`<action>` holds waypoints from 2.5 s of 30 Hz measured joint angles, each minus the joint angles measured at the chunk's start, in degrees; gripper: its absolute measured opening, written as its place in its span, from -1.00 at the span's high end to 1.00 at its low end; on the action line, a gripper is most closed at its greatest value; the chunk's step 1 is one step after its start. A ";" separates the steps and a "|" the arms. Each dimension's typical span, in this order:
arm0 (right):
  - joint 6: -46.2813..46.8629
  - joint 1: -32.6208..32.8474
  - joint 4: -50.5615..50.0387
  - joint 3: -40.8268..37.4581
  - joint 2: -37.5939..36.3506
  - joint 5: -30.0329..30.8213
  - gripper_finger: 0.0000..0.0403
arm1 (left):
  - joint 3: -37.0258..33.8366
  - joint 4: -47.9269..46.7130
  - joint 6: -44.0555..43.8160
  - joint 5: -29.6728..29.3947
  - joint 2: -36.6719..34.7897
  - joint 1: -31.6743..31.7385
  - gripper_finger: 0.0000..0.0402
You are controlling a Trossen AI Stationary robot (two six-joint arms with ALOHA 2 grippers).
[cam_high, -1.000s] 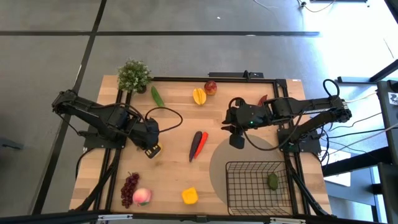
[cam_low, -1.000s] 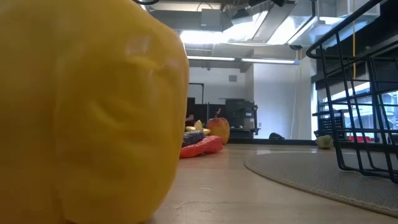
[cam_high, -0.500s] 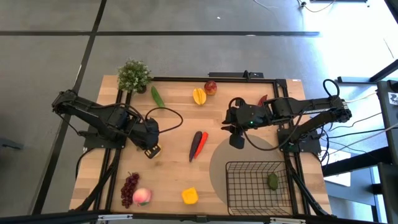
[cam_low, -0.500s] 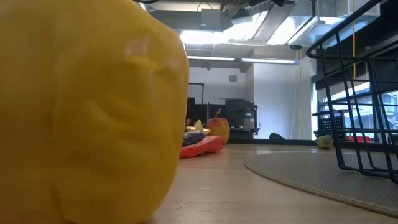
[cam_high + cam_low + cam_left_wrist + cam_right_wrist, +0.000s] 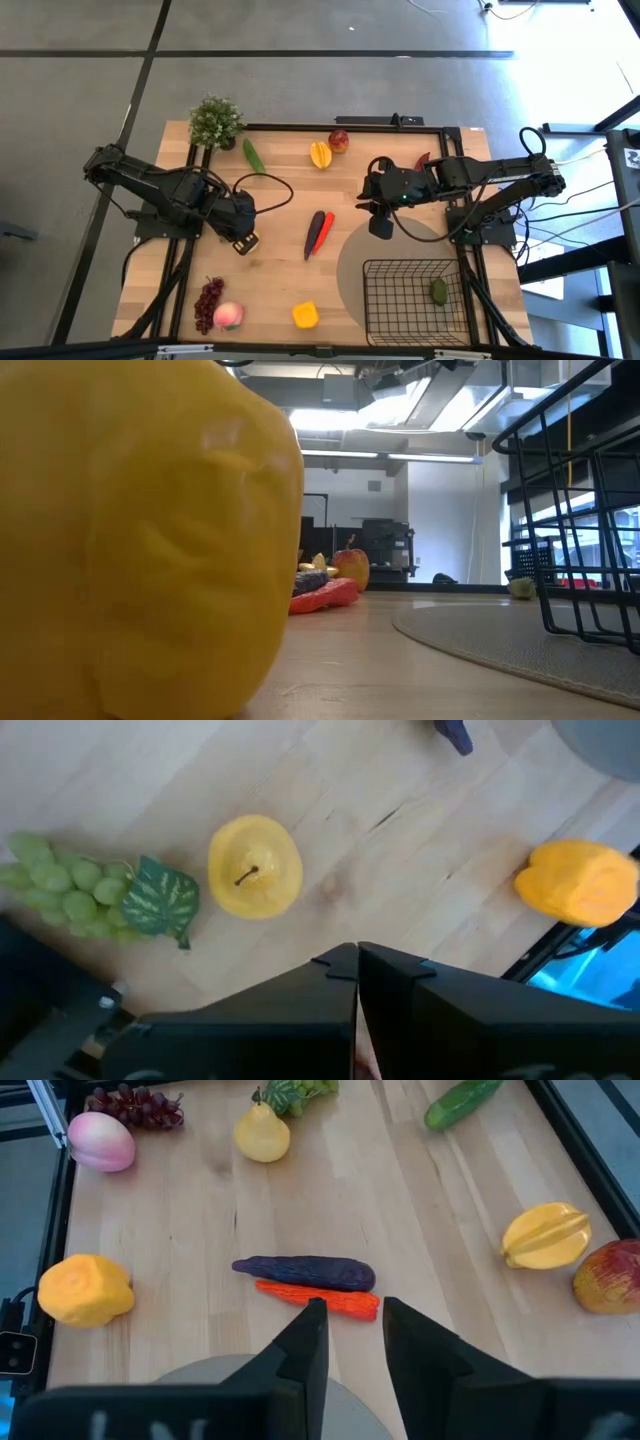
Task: Build produce basket
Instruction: Put the yellow pear into the wire basket
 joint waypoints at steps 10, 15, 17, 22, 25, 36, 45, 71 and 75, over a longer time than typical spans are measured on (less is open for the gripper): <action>-0.01 0.01 0.02 0.00 0.00 0.00 0.56 | -2.32 -1.36 1.45 -2.39 -0.03 0.04 0.48; -0.01 0.02 0.02 0.00 0.00 0.00 0.56 | -5.60 0.41 3.76 -4.28 0.04 0.26 0.39; 0.05 0.02 0.04 0.00 0.00 0.00 0.56 | -6.40 0.41 2.94 -4.41 0.02 0.50 0.39; 0.05 0.02 0.12 0.00 0.00 0.02 0.56 | -8.13 0.74 1.50 -4.66 0.02 0.52 0.39; -0.01 0.02 0.20 0.00 0.00 0.00 0.55 | -9.75 2.40 1.32 -4.68 0.00 0.52 0.39; 0.04 0.02 0.20 0.00 0.00 0.01 0.55 | -17.01 10.24 1.25 -4.68 0.00 0.52 0.39; -0.04 0.02 0.20 0.00 0.00 0.00 0.55 | -17.59 11.41 1.32 -7.46 0.00 0.52 0.39; -0.01 0.02 0.20 0.00 0.00 0.00 0.56 | -14.49 9.48 -1.25 -7.23 -0.02 -0.33 0.35; -0.04 0.02 0.20 0.00 0.00 0.02 0.56 | -14.49 9.67 -1.40 -7.23 -0.02 -0.33 0.23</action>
